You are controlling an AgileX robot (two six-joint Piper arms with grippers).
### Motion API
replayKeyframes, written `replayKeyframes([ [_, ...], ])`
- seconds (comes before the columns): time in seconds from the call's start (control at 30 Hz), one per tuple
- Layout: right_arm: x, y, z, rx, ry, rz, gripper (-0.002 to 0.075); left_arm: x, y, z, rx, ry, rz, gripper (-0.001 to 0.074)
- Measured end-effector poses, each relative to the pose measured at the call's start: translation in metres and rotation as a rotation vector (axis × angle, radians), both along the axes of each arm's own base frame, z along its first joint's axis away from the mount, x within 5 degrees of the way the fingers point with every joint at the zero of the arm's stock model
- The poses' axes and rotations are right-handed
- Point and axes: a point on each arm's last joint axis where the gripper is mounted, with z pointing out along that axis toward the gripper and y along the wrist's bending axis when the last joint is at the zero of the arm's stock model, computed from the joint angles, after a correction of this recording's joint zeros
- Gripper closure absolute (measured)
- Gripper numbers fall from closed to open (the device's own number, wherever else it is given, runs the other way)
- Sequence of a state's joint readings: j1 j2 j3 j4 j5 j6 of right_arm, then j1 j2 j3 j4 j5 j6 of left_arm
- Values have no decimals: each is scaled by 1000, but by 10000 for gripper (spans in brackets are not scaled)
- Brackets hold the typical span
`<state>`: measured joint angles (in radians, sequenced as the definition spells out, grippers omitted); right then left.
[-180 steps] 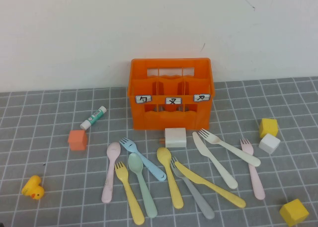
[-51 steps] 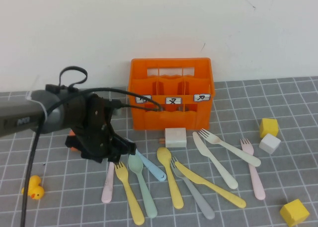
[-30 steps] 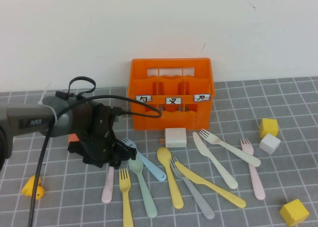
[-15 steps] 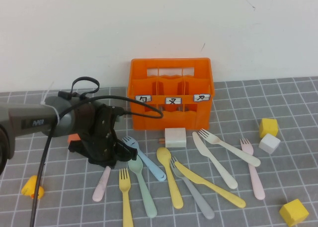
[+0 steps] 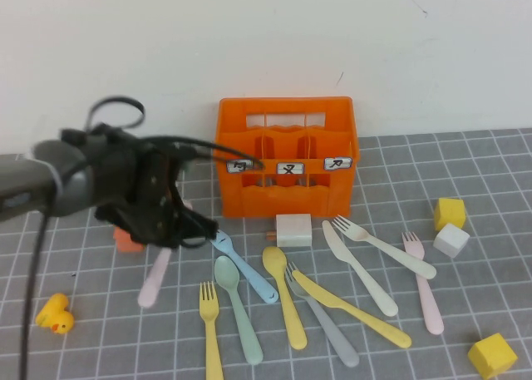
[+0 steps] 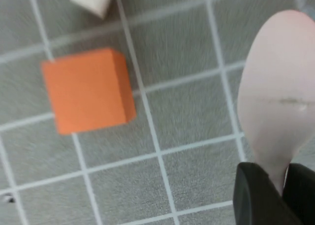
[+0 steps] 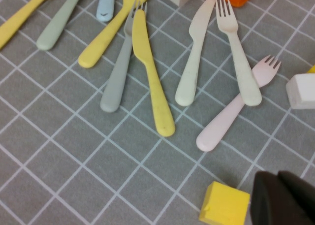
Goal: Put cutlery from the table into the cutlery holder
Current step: Place the spoon on the box
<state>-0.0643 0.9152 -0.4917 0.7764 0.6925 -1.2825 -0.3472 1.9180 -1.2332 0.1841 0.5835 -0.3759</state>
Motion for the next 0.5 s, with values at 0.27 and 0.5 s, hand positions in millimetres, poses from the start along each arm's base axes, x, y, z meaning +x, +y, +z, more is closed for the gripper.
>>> replayKeyframes([
  [0.27, 0, 0, 0, 2, 0, -1, 729, -12, 8, 70, -32, -194, 14, 652],
  [0.5, 0, 0, 0, 3, -4, 5, 729, -18, 7, 140, -199, -526, 8, 652],
])
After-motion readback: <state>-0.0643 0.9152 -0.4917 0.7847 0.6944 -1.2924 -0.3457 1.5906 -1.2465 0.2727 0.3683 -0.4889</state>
